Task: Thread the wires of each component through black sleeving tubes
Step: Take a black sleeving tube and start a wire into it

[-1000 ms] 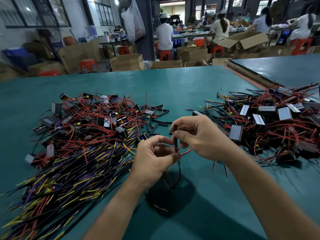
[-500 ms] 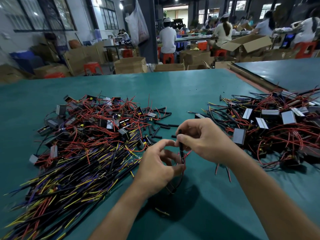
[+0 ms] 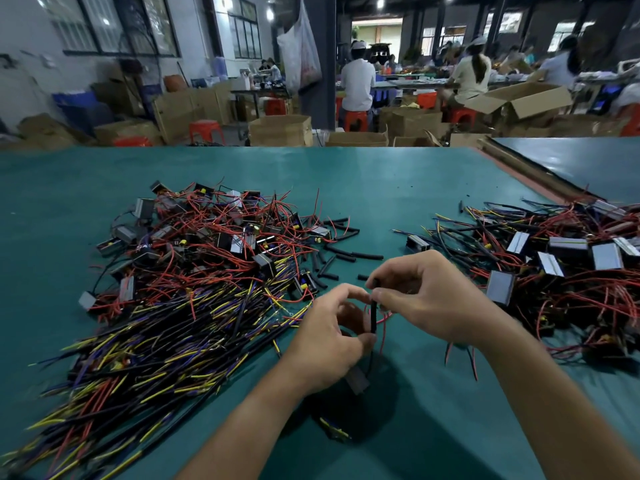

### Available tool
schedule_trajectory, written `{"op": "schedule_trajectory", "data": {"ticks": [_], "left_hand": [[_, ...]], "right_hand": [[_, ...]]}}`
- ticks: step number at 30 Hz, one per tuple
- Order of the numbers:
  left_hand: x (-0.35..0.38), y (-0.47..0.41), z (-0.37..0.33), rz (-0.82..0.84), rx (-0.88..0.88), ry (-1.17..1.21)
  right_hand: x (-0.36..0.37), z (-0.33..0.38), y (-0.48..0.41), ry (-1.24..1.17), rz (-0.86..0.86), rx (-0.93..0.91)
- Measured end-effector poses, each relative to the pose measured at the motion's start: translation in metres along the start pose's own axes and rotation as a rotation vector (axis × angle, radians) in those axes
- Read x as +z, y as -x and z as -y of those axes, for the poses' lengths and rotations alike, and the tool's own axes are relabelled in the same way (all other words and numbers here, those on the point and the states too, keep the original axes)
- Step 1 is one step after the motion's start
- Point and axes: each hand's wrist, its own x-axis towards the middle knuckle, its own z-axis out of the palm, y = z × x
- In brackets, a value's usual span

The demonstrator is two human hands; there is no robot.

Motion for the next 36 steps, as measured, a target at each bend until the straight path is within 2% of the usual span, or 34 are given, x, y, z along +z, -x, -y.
{"op": "schedule_trajectory", "data": {"ticks": [5, 16, 21, 25, 30, 36], "left_hand": [[0.001, 0.001, 0.005, 0.023, -0.016, -0.06], [0.008, -0.001, 0.019, -0.115, 0.027, -0.193], [0.008, -0.003, 0.022, -0.1, -0.007, -0.197], [0.006, -0.004, 0.022, -0.093, 0.058, -0.29], [0.011, -0.002, 0.026, -0.023, 0.118, -0.298], [0.011, -0.002, 0.029, -0.047, 0.064, -0.251]], "right_hand": [[0.001, 0.0, 0.0, -0.005, -0.019, -0.018], [-0.002, -0.006, 0.0, 0.052, -0.01, 0.006], [-0.004, -0.008, 0.0, 0.117, 0.004, 0.04], [-0.004, -0.009, -0.002, 0.102, -0.001, 0.032], [-0.005, -0.007, 0.0, 0.074, 0.02, 0.047], [0.0, -0.01, 0.0, 0.119, 0.013, 0.043]]}}
